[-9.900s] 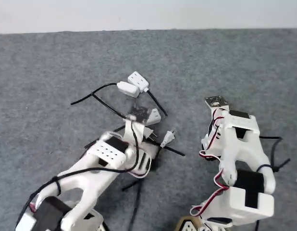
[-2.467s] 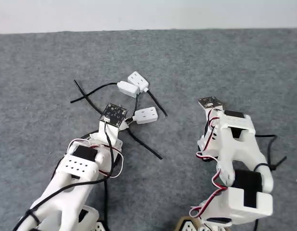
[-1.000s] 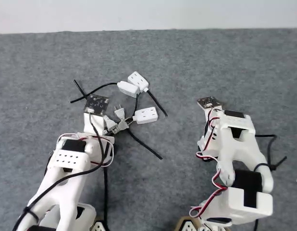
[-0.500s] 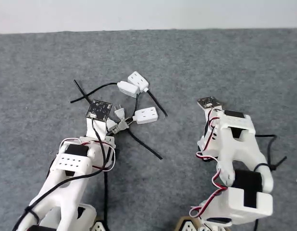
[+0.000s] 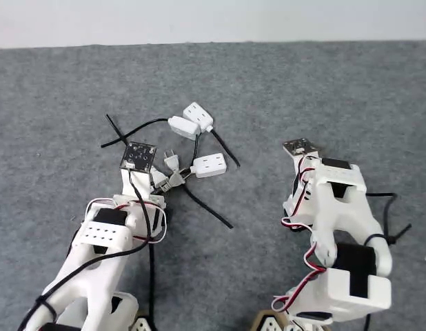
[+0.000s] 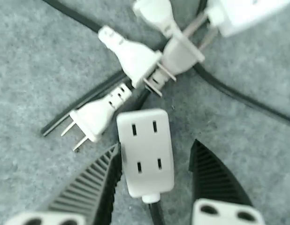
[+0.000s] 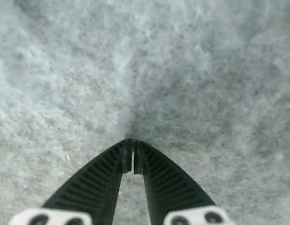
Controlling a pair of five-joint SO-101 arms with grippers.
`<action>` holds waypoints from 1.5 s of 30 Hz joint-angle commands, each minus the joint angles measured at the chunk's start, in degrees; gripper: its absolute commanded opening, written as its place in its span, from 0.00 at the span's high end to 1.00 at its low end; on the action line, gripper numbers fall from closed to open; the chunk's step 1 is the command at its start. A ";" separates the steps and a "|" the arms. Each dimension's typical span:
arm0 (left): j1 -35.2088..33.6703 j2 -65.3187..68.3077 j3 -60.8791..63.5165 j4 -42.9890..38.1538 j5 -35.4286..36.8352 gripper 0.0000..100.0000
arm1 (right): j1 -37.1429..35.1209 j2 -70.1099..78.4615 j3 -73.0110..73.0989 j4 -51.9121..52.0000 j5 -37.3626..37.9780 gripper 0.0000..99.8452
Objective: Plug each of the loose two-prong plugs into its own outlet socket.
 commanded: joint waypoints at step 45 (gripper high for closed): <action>11.43 15.47 -6.46 14.59 9.14 0.99 | -0.48 -1.80 -0.18 -0.13 0.70 0.98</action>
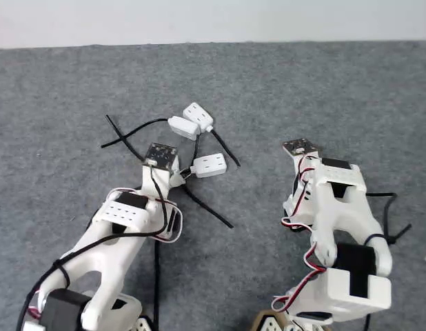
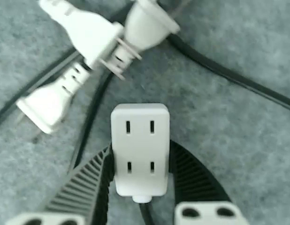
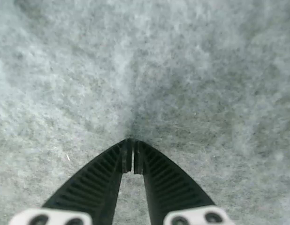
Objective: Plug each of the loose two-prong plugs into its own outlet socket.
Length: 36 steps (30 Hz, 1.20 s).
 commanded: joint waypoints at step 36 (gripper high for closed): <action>-4.40 -30.07 13.85 7.91 0.79 0.59 | -0.57 -1.80 -0.18 -0.22 0.70 0.98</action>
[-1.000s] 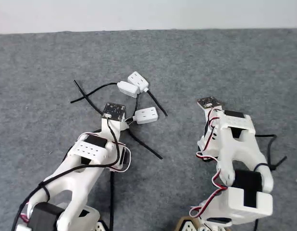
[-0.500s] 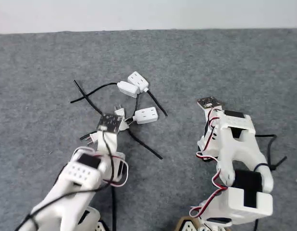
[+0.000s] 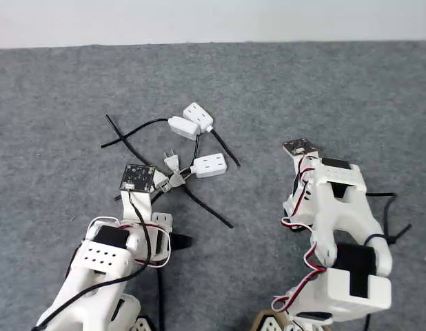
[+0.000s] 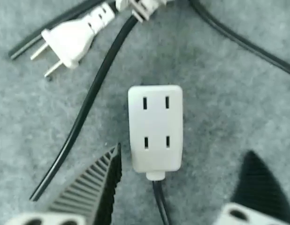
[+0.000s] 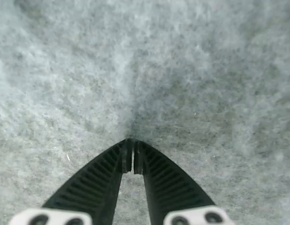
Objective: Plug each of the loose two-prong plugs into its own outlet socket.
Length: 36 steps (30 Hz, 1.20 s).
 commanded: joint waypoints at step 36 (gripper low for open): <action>-52.31 18.46 -16.48 -28.75 2.46 0.59 | -41.27 -9.89 -17.23 -18.68 15.82 0.84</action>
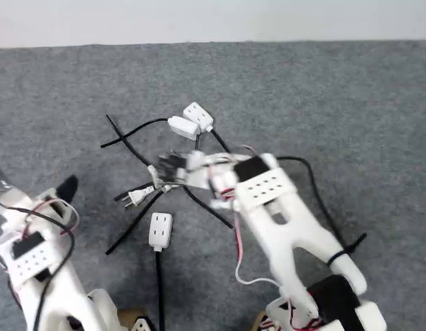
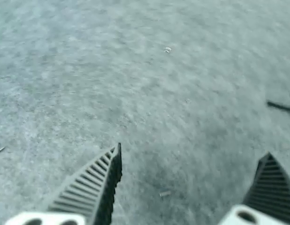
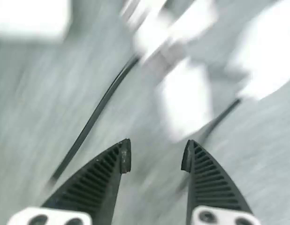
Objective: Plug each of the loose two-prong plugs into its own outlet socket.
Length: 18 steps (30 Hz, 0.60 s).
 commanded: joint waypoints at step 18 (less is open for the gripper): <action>-4.31 36.48 -32.66 13.45 3.78 0.59 | -10.33 60.26 -73.14 5.58 -30.86 0.86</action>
